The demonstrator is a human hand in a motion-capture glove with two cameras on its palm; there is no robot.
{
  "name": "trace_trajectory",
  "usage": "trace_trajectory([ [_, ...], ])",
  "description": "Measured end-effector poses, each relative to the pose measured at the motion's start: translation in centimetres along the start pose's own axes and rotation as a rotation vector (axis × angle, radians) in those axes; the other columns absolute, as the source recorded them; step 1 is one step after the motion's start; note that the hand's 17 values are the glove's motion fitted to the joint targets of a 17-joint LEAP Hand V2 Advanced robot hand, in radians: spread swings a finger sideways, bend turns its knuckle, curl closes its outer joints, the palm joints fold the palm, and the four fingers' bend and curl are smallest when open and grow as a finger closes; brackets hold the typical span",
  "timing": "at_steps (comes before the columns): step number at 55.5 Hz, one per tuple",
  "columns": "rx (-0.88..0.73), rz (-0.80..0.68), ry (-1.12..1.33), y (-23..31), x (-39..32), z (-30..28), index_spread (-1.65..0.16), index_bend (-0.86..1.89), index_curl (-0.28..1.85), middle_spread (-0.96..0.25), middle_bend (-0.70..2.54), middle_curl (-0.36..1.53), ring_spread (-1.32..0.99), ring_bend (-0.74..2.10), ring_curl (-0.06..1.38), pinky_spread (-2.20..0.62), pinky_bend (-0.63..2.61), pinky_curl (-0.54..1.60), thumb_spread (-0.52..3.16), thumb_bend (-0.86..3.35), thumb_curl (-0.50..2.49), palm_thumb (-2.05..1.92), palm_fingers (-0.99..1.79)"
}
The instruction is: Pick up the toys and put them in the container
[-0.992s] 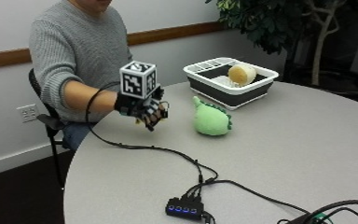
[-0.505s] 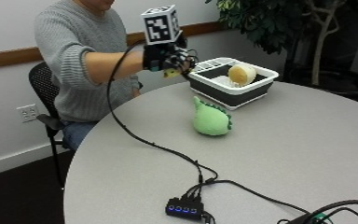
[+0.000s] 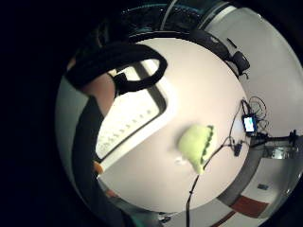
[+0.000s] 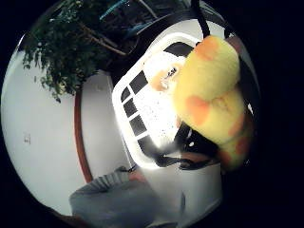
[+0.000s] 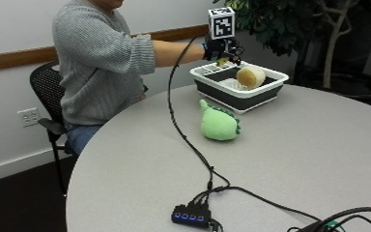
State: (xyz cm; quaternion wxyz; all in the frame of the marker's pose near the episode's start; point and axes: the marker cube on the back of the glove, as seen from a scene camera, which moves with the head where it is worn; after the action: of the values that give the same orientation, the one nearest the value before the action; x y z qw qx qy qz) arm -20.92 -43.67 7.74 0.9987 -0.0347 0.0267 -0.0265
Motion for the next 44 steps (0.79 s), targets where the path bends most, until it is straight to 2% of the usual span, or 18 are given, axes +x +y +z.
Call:
trace_trajectory([
  [5,-0.016,-0.054,-0.050,-0.1,-1.2,0.8,-0.43,0.32,0.62,-0.27,1.00,0.84,-0.51,1.12,0.58,-0.29,0.77,0.35,0.97,0.00,0.81,0.62,0.63],
  [12,-0.126,-0.013,-0.069,0.1,-1.2,2.5,-0.42,0.26,0.64,-0.27,1.00,0.84,-0.50,1.14,0.59,-0.24,0.74,0.35,1.03,-0.02,0.79,0.58,0.55],
  [15,-0.196,-0.023,-0.058,0.5,-0.9,3.1,-0.42,0.23,0.64,-0.27,0.93,0.81,-0.47,1.03,0.57,-0.15,0.76,0.36,1.14,-0.05,0.72,0.47,0.34],
  [17,-0.217,-0.025,-0.059,0.7,-0.6,3.2,-0.40,0.16,0.63,-0.26,0.76,0.76,-0.42,0.90,0.55,-0.10,0.91,0.42,1.16,-0.09,0.66,0.35,-0.02],
  [19,-0.216,-0.029,-0.053,0.9,-0.5,3.4,-0.38,0.11,0.61,-0.24,0.59,0.69,-0.36,0.79,0.53,-0.07,1.02,0.44,1.17,-0.11,0.61,0.24,-0.26],
  [22,-0.200,-0.035,-0.042,1.0,-0.4,3.6,-0.37,0.10,0.54,-0.21,0.38,0.61,-0.29,0.62,0.45,-0.02,1.10,0.43,1.17,-0.10,0.56,0.13,-0.34],
  [27,-0.204,-0.069,-0.029,1.5,-0.2,3.6,-0.35,0.10,0.48,-0.18,0.24,0.53,-0.21,0.47,0.38,0.03,1.09,0.42,1.18,-0.06,0.50,0.04,-0.28],
  [36,-0.192,-0.022,-0.052,2.2,1.4,3.5,-0.33,0.11,0.41,-0.15,0.15,0.46,-0.13,0.33,0.33,0.07,1.02,0.39,1.20,-0.03,0.44,-0.01,-0.20],
  [44,-0.210,0.051,0.018,3.6,7.5,3.7,-0.33,0.12,0.36,-0.14,0.13,0.41,-0.10,0.28,0.32,0.08,0.97,0.37,1.22,-0.02,0.40,-0.01,-0.18],
])
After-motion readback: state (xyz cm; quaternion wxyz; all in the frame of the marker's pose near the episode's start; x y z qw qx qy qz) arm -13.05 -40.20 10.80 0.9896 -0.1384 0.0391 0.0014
